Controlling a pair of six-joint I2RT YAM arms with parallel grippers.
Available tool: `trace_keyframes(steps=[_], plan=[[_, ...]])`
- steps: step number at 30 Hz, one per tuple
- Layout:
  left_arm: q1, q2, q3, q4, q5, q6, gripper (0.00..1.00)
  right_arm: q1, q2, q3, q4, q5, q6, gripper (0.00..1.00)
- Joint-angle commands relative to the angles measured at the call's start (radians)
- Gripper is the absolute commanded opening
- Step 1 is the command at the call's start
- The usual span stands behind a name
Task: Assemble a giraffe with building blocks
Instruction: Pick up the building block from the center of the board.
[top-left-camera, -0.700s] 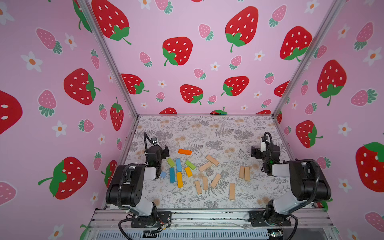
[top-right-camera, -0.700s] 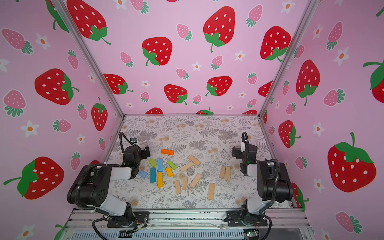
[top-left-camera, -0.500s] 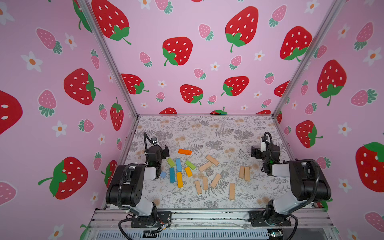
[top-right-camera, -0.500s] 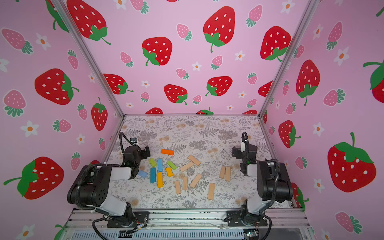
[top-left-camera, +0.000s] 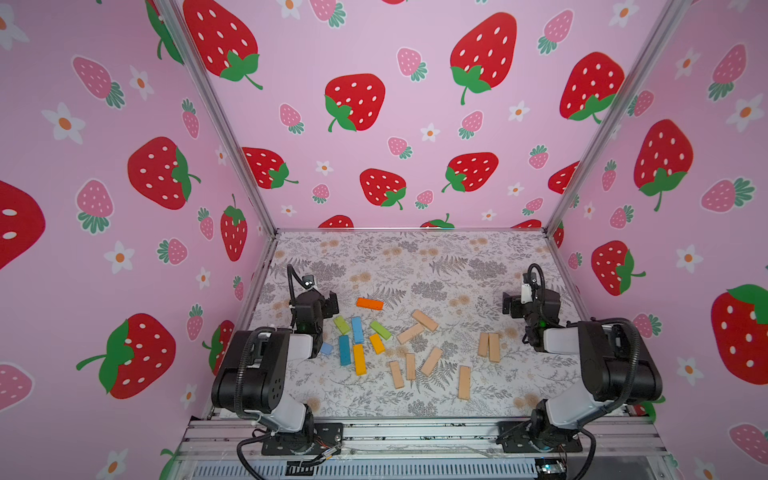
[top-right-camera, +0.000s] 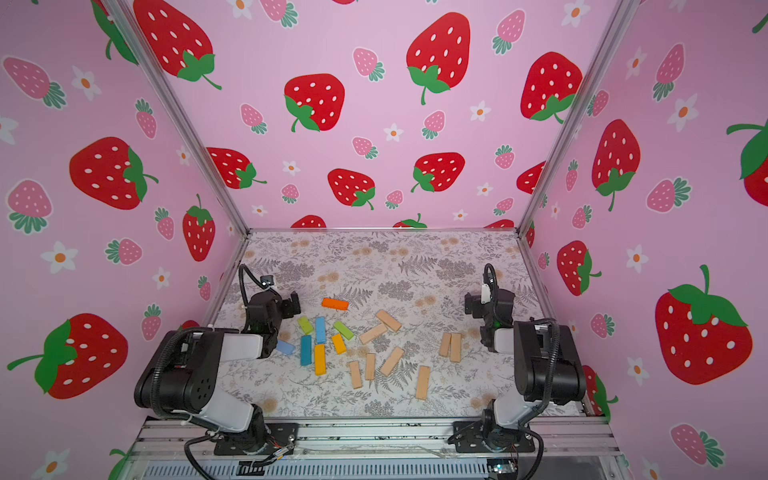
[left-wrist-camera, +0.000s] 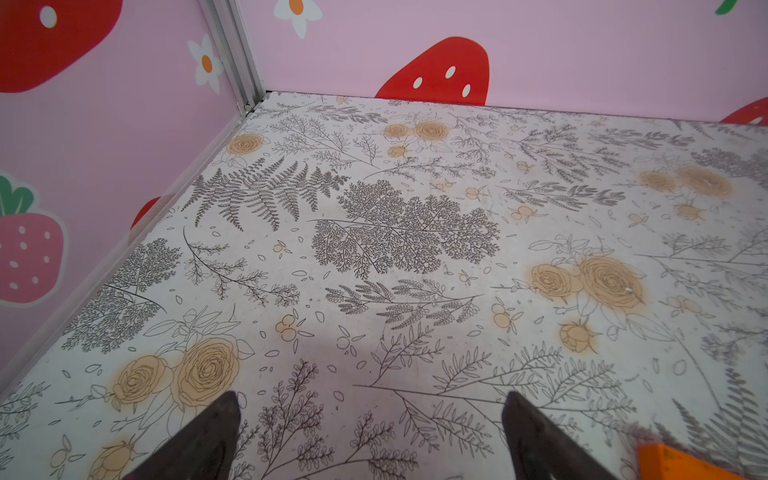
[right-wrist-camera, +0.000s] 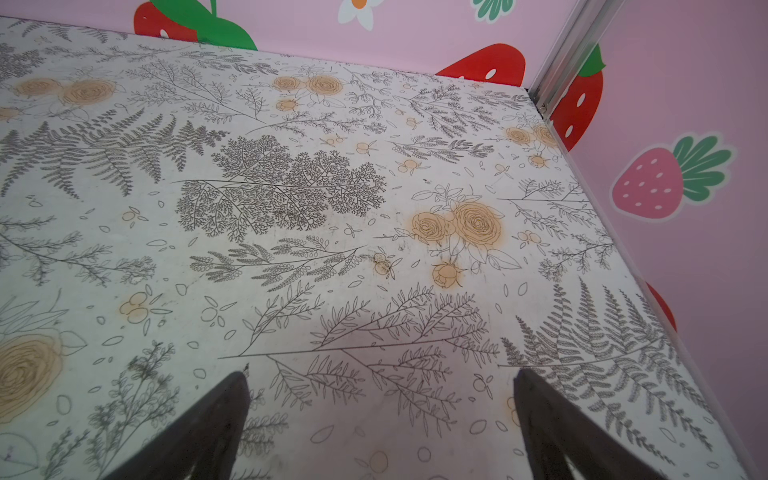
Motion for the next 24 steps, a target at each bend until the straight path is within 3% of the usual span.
trace_keyframes(steps=[1,21,24], plan=[[0.003,-0.017,0.007,0.006,0.004,-0.001,0.99,-0.006,-0.028,-0.012,0.01,-0.007,-0.007,0.99],[0.006,-0.018,0.006,0.007,0.009,-0.002,0.99,-0.005,-0.029,-0.012,0.01,-0.006,-0.007,0.99],[0.027,-0.019,0.015,-0.01,0.052,-0.01,0.99,-0.007,-0.026,-0.009,0.007,0.016,0.003,0.99]])
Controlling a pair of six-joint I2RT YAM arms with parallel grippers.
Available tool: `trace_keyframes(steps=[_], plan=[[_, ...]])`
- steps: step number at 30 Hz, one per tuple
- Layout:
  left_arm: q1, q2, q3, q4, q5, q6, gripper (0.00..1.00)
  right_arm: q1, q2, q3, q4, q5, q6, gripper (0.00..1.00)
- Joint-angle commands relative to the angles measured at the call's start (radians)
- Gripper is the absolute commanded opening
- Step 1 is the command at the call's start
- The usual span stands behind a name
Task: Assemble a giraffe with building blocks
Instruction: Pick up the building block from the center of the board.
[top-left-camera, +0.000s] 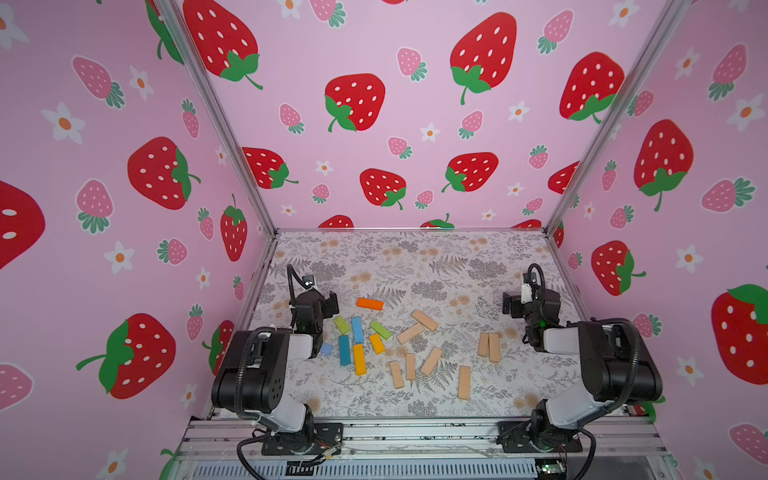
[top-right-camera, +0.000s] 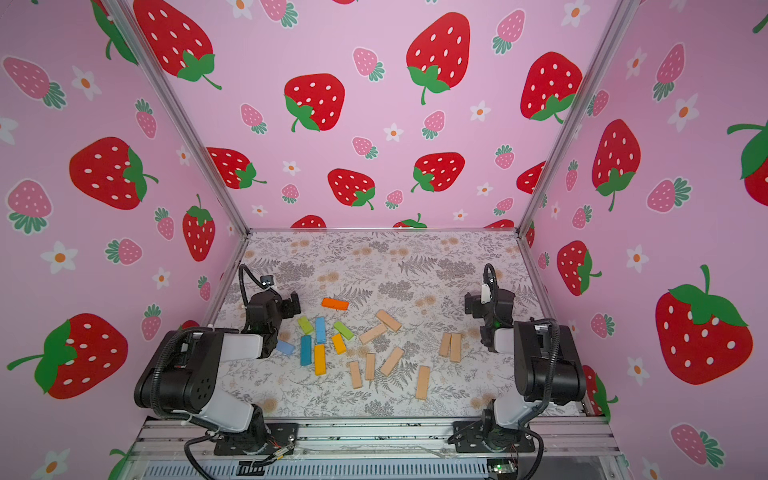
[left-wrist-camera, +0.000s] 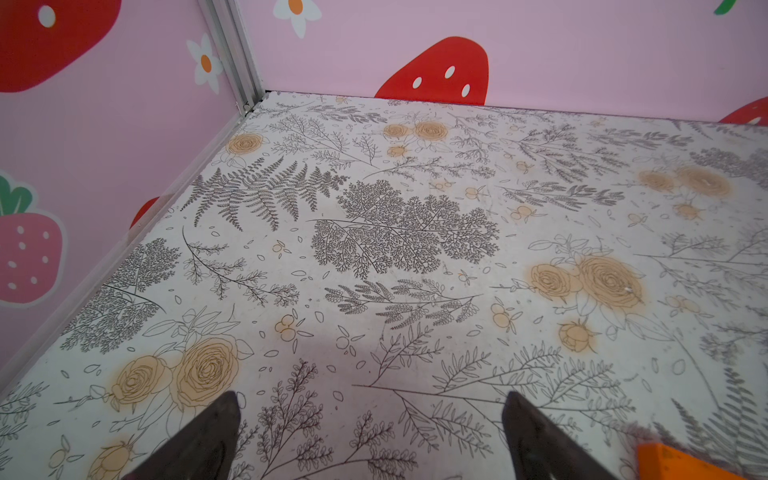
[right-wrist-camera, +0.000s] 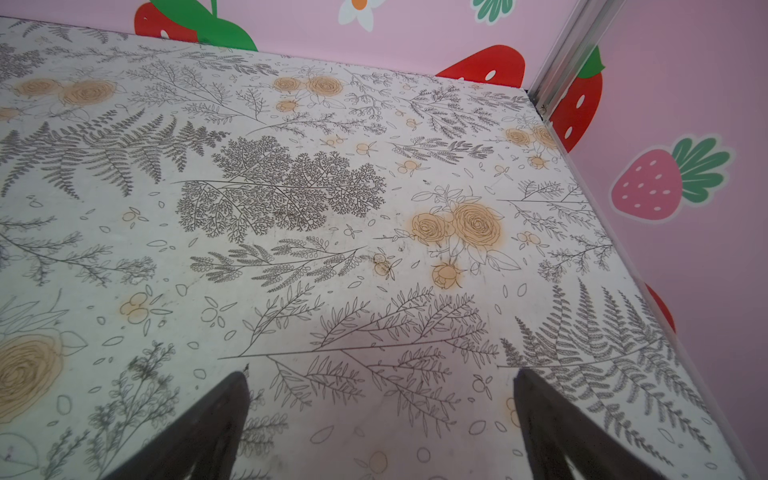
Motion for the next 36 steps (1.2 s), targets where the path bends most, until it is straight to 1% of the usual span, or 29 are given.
trace_keyframes(steps=[1,2,3,4,5,6,7,8,9,10,11,13,14,16,18,20,21,24,26,27,33,36], plan=[[0.017,-0.018,0.015,-0.008,0.035,-0.011,0.99,-0.008,-0.021,0.0,-0.002,0.054,0.027,0.99],[0.018,-0.018,0.014,-0.011,0.035,-0.01,0.99,-0.009,-0.025,-0.005,0.004,0.058,0.028,0.99],[0.015,-0.022,0.009,0.008,0.027,-0.01,0.97,-0.004,-0.039,0.003,-0.016,0.101,0.039,0.99],[0.006,-0.051,0.023,-0.018,-0.003,-0.01,0.93,0.008,-0.08,0.024,-0.088,0.167,0.047,0.99],[-0.014,-0.12,0.084,-0.186,-0.044,-0.002,0.91,0.014,-0.149,0.078,-0.253,0.216,0.066,0.99],[-0.043,-0.19,0.169,-0.377,-0.123,-0.016,0.86,0.013,-0.203,0.172,-0.46,0.273,0.139,0.99],[-0.06,-0.23,0.239,-0.5,-0.202,-0.081,0.85,0.01,-0.232,0.261,-0.641,0.318,0.231,0.99],[-0.071,-0.267,0.31,-0.616,-0.222,-0.155,0.85,0.011,-0.251,0.351,-0.795,0.33,0.308,0.99],[-0.078,-0.295,0.378,-0.714,-0.189,-0.203,0.85,0.019,-0.268,0.411,-0.895,0.305,0.359,0.99],[-0.087,-0.309,0.446,-0.806,-0.173,-0.239,0.84,0.035,-0.287,0.453,-0.973,0.305,0.407,0.99],[-0.103,-0.314,0.534,-0.938,-0.166,-0.271,0.84,0.059,-0.313,0.493,-1.055,0.31,0.459,0.99],[-0.131,-0.306,0.679,-1.168,-0.15,-0.287,0.84,0.123,-0.345,0.567,-1.22,0.336,0.55,0.99],[-0.141,-0.305,0.738,-1.271,-0.12,-0.277,0.84,0.173,-0.352,0.614,-1.321,0.369,0.602,0.99],[-0.145,-0.309,0.807,-1.43,-0.046,-0.262,0.86,0.269,-0.351,0.689,-1.486,0.409,0.687,0.99],[-0.145,-0.335,0.826,-1.555,0.046,-0.238,0.9,0.374,-0.336,0.751,-1.643,0.458,0.811,0.99],[-0.146,-0.379,0.804,-1.618,0.148,-0.219,0.98,0.459,-0.309,0.785,-1.733,0.453,0.906,0.99],[-0.147,-0.404,0.782,-1.64,0.193,-0.208,1.0,0.501,-0.292,0.798,-1.771,0.451,0.962,0.99],[-0.147,-0.468,0.71,-1.663,0.3,-0.207,0.99,0.623,-0.243,0.811,-1.814,0.444,1.088,0.99],[-0.146,-0.497,0.665,-1.663,0.337,-0.213,0.99,0.698,-0.208,0.813,-1.806,0.449,1.145,0.99],[-0.147,-0.506,0.647,-1.661,0.384,-0.218,0.99,0.733,-0.184,0.823,-1.815,0.457,1.179,0.99],[-0.147,-0.523,0.58,-1.652,0.477,-0.254,0.99,0.863,-0.03,0.92,-1.896,0.461,1.225,0.99],[-0.148,-0.532,0.559,-1.659,0.509,-0.274,1.0,0.917,0.009,0.934,-1.927,0.449,1.243,0.99]])
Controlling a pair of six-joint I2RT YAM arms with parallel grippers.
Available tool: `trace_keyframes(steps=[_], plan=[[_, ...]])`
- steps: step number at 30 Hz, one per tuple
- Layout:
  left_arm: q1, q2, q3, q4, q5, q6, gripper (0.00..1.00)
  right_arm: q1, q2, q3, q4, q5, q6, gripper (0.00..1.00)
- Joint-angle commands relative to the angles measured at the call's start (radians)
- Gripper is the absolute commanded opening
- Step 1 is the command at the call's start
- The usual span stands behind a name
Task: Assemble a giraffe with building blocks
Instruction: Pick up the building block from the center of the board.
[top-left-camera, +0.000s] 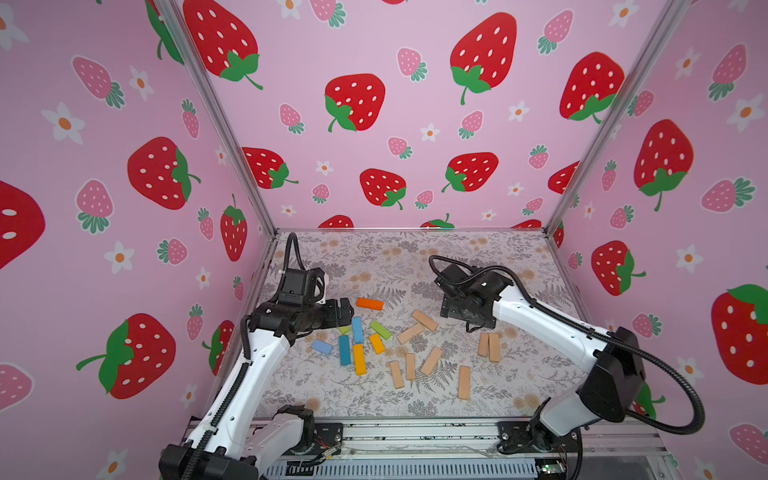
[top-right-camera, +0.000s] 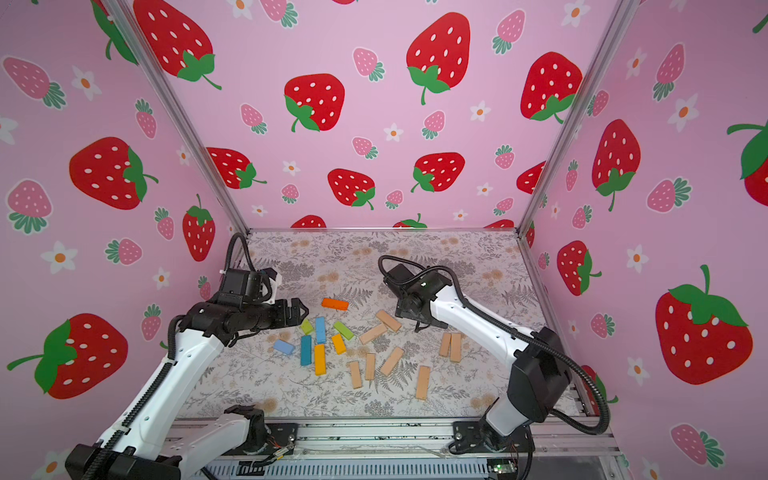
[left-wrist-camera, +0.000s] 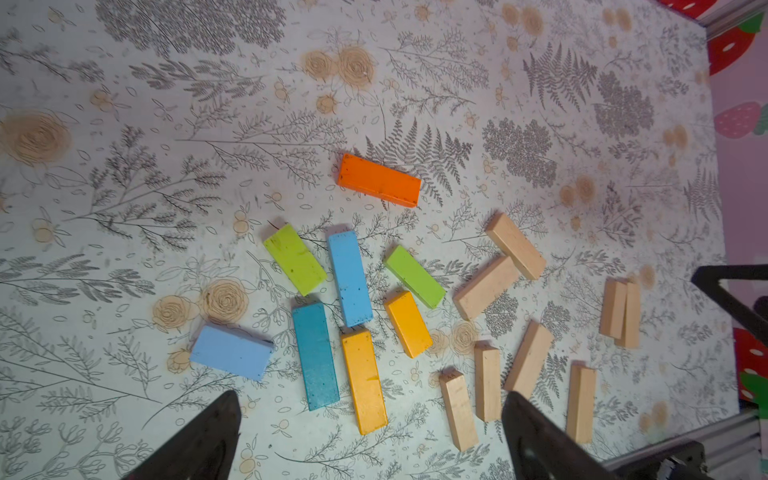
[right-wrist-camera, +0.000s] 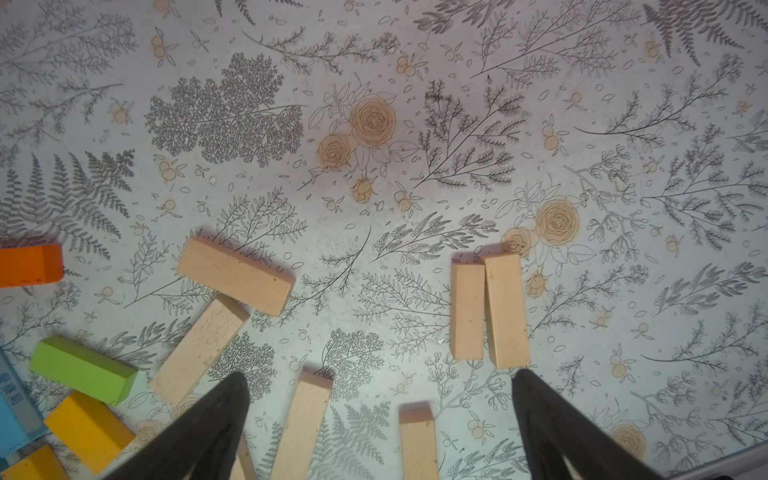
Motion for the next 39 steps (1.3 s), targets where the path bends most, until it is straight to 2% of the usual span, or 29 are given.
trace_keyframes(steps=[1,10,20,28,39], plan=[[-0.004,-0.022,-0.021,-0.037,0.085,-0.036,1.0,0.052,0.023,0.024,-0.106,0.02,0.083,0.99],[-0.031,-0.073,-0.094,-0.054,0.128,-0.097,0.98,0.177,0.087,0.015,-0.112,-0.068,0.076,0.97],[-0.066,-0.095,-0.118,-0.074,0.107,-0.14,0.97,0.183,0.036,-0.106,-0.067,-0.117,0.118,0.9],[-0.109,-0.084,-0.129,-0.061,0.086,-0.171,0.96,0.066,-0.054,-0.265,0.015,-0.141,0.113,0.83],[-0.143,-0.053,-0.122,-0.051,0.073,-0.182,0.95,-0.108,-0.036,-0.362,0.117,-0.189,0.014,0.72]])
